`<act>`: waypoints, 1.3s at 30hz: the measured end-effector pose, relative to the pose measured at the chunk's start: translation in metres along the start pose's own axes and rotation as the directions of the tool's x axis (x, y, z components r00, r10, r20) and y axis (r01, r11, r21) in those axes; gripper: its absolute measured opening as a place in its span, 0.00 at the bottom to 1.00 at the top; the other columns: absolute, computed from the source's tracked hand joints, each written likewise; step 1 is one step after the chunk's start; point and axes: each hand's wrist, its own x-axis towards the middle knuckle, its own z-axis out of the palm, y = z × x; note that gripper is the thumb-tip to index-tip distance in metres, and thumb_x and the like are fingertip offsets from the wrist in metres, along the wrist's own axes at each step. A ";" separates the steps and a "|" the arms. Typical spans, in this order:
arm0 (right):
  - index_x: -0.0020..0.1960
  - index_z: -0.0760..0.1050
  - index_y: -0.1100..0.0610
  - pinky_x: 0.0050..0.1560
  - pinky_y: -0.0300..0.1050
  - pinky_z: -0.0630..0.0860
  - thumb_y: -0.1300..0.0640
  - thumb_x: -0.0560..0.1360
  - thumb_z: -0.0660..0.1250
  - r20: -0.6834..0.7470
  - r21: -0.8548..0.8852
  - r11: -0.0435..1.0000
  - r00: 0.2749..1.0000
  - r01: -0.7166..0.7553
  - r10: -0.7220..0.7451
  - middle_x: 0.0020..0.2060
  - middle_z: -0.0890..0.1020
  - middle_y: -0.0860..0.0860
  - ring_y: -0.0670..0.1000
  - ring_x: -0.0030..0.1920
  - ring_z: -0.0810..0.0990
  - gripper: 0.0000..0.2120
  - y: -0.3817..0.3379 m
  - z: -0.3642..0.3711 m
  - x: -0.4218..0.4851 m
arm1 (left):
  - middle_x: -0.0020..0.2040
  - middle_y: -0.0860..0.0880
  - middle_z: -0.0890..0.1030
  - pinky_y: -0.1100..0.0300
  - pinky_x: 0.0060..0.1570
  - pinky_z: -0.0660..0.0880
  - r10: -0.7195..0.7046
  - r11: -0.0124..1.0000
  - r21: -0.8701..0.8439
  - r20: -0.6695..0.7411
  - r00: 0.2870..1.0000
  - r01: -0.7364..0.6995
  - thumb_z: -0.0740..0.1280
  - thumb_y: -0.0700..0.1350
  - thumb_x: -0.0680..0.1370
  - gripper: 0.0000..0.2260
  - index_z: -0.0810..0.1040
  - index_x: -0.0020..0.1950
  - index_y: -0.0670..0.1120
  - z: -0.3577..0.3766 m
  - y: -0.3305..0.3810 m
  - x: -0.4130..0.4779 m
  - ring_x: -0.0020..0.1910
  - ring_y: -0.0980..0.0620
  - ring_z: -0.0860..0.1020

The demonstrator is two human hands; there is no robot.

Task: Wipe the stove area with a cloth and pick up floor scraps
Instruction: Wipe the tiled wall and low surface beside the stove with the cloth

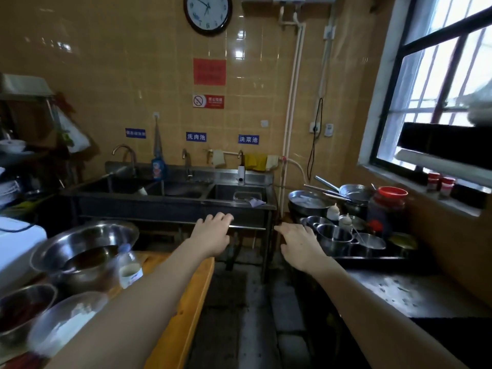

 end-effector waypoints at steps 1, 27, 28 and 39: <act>0.72 0.62 0.51 0.71 0.53 0.56 0.59 0.76 0.60 0.004 -0.003 1.000 1.000 -0.008 0.008 0.71 0.66 0.50 0.54 0.71 0.62 0.25 0.006 0.004 0.022 | 0.71 0.48 0.66 0.46 0.65 0.64 -0.003 1.000 0.003 0.015 1.000 0.003 0.60 0.46 0.79 0.22 0.60 0.73 0.51 0.003 -0.007 0.023 0.67 0.45 0.67; 0.69 0.65 0.49 0.66 0.50 0.61 0.59 0.72 0.61 0.135 0.010 0.990 0.981 -0.141 0.138 0.69 0.70 0.48 0.54 0.68 0.67 0.26 0.286 0.220 0.538 | 0.70 0.48 0.67 0.48 0.64 0.63 -0.093 0.995 0.060 0.123 0.988 0.086 0.60 0.46 0.79 0.21 0.61 0.71 0.50 0.188 -0.117 0.586 0.67 0.43 0.67; 0.70 0.65 0.49 0.67 0.50 0.61 0.59 0.72 0.61 0.153 0.010 0.989 0.977 -0.149 0.146 0.69 0.69 0.48 0.54 0.68 0.66 0.26 0.292 0.227 0.550 | 0.69 0.48 0.67 0.48 0.64 0.64 -0.102 0.994 0.052 0.133 0.986 0.096 0.60 0.46 0.78 0.20 0.61 0.70 0.50 0.194 -0.123 0.599 0.66 0.43 0.67; 0.68 0.66 0.49 0.64 0.50 0.64 0.59 0.72 0.60 0.234 0.053 0.980 0.956 -0.192 0.175 0.68 0.71 0.48 0.55 0.67 0.68 0.24 0.331 0.352 0.727 | 0.69 0.48 0.67 0.47 0.65 0.63 -0.108 0.994 0.033 0.238 0.965 0.103 0.59 0.46 0.79 0.19 0.62 0.69 0.51 0.308 -0.204 0.775 0.66 0.43 0.67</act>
